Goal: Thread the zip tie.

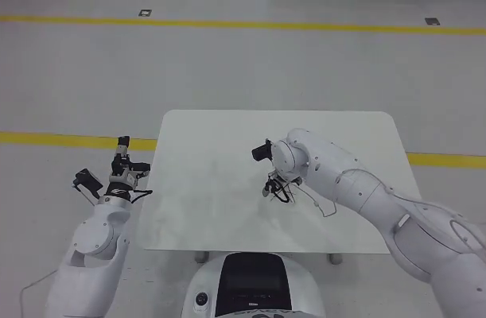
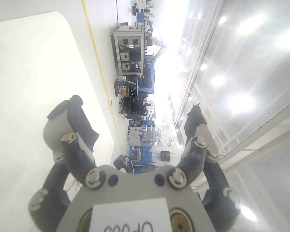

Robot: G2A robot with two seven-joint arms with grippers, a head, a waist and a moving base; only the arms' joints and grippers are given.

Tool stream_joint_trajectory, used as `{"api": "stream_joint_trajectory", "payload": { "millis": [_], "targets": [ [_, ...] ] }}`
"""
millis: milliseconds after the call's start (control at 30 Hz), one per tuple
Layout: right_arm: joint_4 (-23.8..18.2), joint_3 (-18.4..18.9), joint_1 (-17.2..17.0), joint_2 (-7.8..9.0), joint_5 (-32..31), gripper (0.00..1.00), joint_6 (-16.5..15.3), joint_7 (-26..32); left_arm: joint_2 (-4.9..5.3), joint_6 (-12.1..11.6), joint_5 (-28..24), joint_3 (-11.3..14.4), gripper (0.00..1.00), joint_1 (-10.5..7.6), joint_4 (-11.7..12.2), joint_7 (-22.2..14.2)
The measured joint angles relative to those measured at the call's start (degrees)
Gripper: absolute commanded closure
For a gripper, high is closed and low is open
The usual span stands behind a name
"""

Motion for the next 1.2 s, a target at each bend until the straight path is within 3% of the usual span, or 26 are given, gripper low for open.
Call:
{"api": "stream_joint_trajectory", "payload": {
  "millis": [133,733,1133,1167,1200],
  "targets": [
    [-0.3,-0.1,-0.3,-0.47,-2.3,0.00,1.8,1.1,0.00,0.0,0.0,0.0,0.00,0.00,0.0,0.0],
    [0.3,0.3,-1.7,-1.31,-4.0,0.00,0.1,-1.0,0.00,0.0,0.0,0.0,0.00,0.00,0.0,0.0],
    [-0.6,2.3,-2.9,-0.65,-5.6,0.00,0.3,-2.3,0.00,0.0,0.0,0.0,0.00,0.00,0.0,0.0],
    [-1.1,2.7,-3.1,-0.45,-6.0,0.21,0.2,-2.1,0.00,0.0,0.0,0.0,0.00,0.00,0.0,0.0],
    [-1.6,3.0,-3.3,-0.28,-6.3,0.51,0.1,-2.0,0.00,0.0,0.0,0.0,0.00,0.00,0.0,0.0]
  ]
}}
